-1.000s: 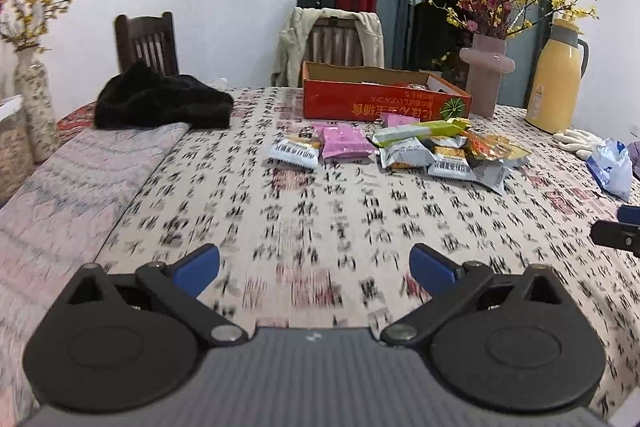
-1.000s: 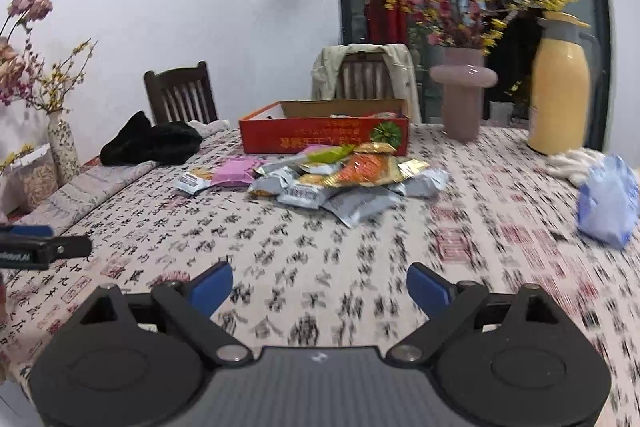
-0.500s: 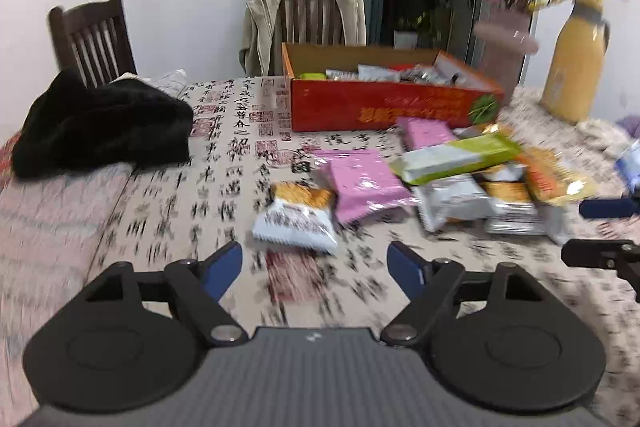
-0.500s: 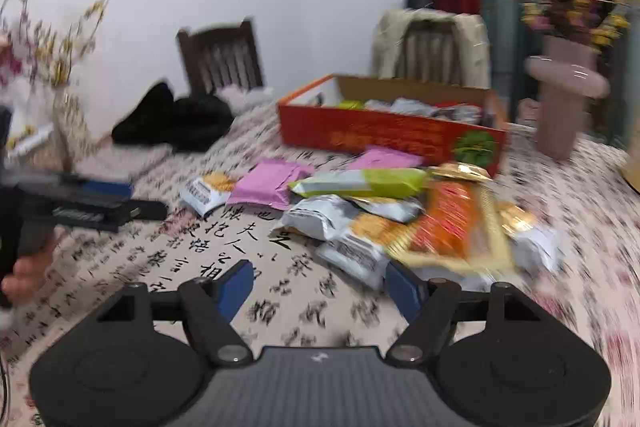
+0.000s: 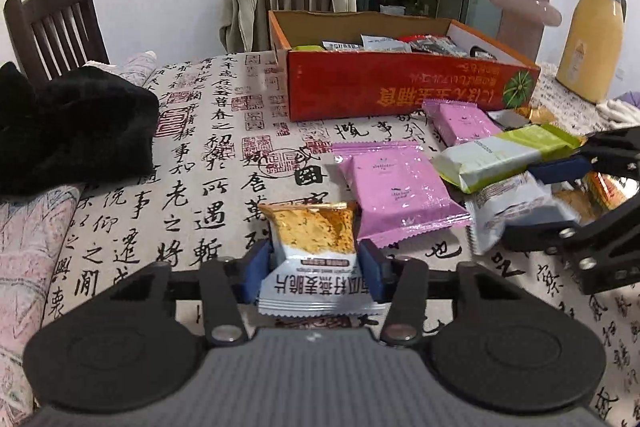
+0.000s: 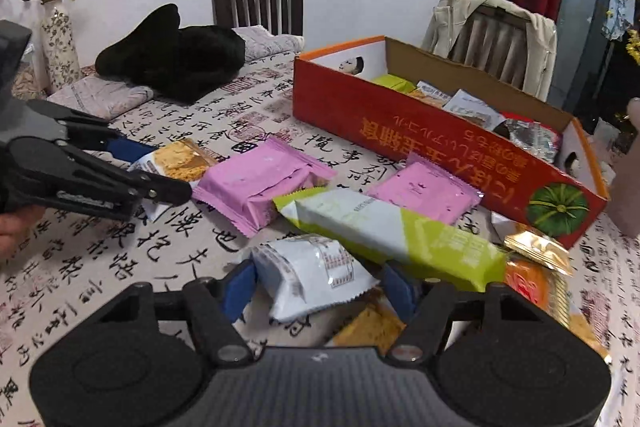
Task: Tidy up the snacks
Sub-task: 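Grasp a crisp packet with the left tool while the right tool grasps a white wrapper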
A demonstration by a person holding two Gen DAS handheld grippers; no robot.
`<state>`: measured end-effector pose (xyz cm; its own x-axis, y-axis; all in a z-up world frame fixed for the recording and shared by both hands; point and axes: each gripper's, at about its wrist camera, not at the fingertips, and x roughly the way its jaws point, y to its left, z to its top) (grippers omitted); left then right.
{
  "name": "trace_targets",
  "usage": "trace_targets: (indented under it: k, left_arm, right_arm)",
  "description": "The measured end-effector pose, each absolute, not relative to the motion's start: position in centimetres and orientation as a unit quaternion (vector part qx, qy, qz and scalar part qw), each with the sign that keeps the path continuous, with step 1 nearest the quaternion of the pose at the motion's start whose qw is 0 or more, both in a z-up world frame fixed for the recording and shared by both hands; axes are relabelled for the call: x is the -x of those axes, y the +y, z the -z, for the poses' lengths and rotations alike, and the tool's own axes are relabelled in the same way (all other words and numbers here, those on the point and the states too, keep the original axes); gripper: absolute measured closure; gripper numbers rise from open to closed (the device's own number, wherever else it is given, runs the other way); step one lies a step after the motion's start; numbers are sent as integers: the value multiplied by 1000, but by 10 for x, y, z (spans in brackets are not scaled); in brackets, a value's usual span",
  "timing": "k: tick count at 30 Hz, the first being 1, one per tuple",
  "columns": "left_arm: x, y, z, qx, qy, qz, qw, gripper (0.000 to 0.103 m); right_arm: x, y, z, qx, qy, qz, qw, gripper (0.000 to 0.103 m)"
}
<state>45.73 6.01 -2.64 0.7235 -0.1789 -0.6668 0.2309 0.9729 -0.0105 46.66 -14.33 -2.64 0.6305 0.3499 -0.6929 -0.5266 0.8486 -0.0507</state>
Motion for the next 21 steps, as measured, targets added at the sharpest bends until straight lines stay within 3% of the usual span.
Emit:
trace_targets:
  k: [3,5,6,13,21]
  left_arm:
    - [-448,67,22,-24,349,91,932,59]
    - [-437,71,18,-12,347,73,935,60]
    - [-428,73,16,-6,344,68,937,60]
    - [-361,79,-6,30,311,55,948,60]
    - [-276,66,-21,59,284,81,954,60]
  right_arm:
    - [-472,-138,31,123,358,-253,890,44]
    - [-471,-135,31,123,355,-259,890,58]
    - [-469,-133,31,121,353,-262,890,60]
    - [-435,-135,18,87,340,-263,899,62]
    - [-337,-163,-11,54,299,-250,919,62]
